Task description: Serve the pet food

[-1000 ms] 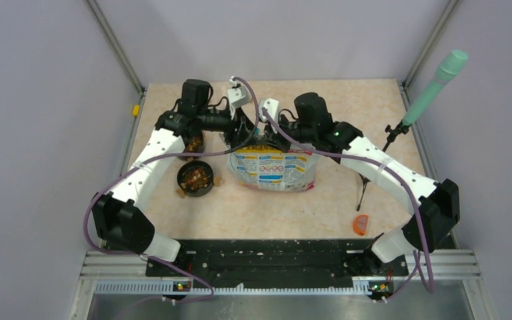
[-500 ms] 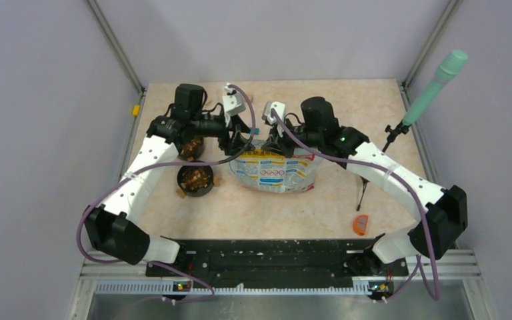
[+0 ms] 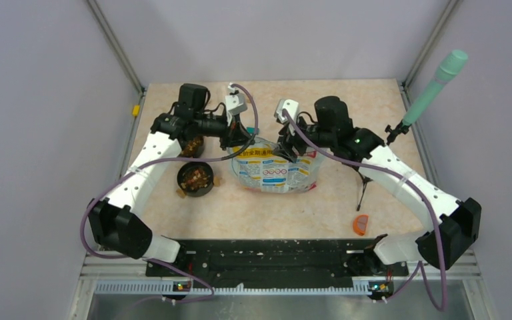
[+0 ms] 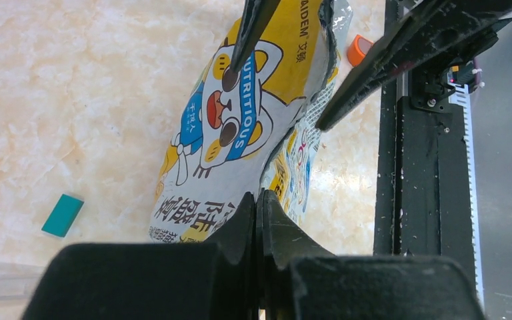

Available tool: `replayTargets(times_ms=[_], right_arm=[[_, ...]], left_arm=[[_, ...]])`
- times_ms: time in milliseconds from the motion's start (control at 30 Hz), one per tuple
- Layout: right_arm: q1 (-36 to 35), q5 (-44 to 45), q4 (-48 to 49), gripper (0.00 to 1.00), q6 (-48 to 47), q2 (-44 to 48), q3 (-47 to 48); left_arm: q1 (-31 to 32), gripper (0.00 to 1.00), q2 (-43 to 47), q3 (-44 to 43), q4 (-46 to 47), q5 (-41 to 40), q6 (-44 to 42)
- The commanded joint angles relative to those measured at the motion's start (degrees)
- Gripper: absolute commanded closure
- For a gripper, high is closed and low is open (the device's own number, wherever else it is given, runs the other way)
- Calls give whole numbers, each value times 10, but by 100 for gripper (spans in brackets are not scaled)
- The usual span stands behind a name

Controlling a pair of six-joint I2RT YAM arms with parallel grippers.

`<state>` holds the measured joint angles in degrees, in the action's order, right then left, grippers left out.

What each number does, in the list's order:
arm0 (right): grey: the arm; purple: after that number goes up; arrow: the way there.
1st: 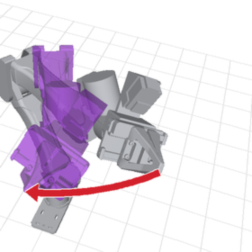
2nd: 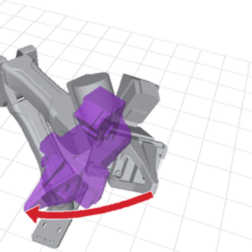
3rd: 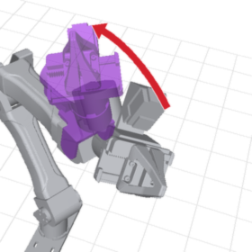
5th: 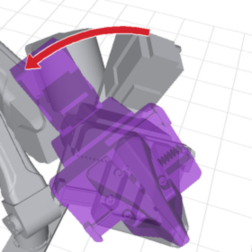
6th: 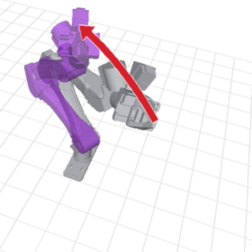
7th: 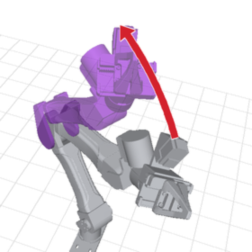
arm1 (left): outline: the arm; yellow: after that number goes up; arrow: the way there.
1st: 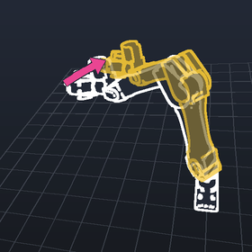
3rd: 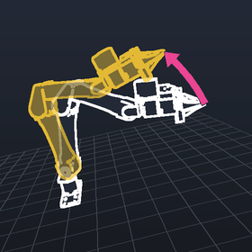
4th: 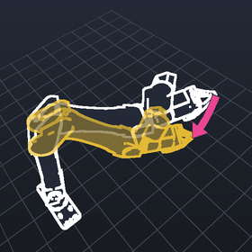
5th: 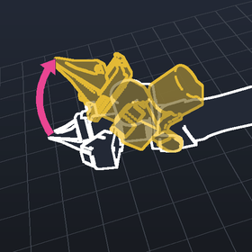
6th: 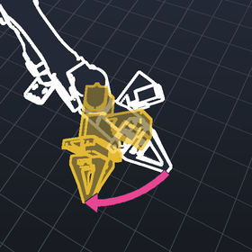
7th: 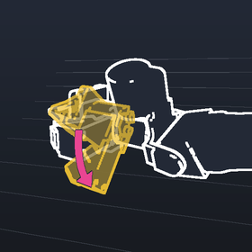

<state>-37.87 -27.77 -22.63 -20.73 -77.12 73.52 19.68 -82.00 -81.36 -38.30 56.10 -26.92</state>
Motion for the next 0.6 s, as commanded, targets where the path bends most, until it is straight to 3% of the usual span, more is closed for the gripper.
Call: replayTargets(times_ms=[0,67,133,233,267,300,333,367,400,433,467,567], right_arm=[[6,75,-74,41,-63,17,11],[6,104,-92,99,-69,10,24],[13,105,-98,100,-52,15,34],[15,100,-23,100,-27,60,3],[16,106,-3,86,-19,71,-9],[16,114,4,48,-15,79,-15],[16,125,3,26,-16,85,-19],[16,137,-2,18,-19,89,-21],[16,153,-7,20,-23,92,-24],[19,158,-14,48,-31,94,-26],[24,169,-23,96,-40,94,-26],[46,144,-36,100,-36,101,-23]], left_arm=[[-10,100,23,-5,15,-13,-2],[-11,100,27,1,23,-14,3],[-10,100,29,2,26,-20,5],[-11,100,29,2,24,-27,5],[-12,100,30,2,24,-27,5],[-12,100,32,3,24,-27,5],[-13,100,34,4,24,-27,5],[-14,100,35,5,24,-28,5],[-14,100,37,6,24,-28,5],[-15,100,38,5,24,-28,4],[-16,100,39,6,24,-29,4],[-17,100,40,7,27,-30,5]])
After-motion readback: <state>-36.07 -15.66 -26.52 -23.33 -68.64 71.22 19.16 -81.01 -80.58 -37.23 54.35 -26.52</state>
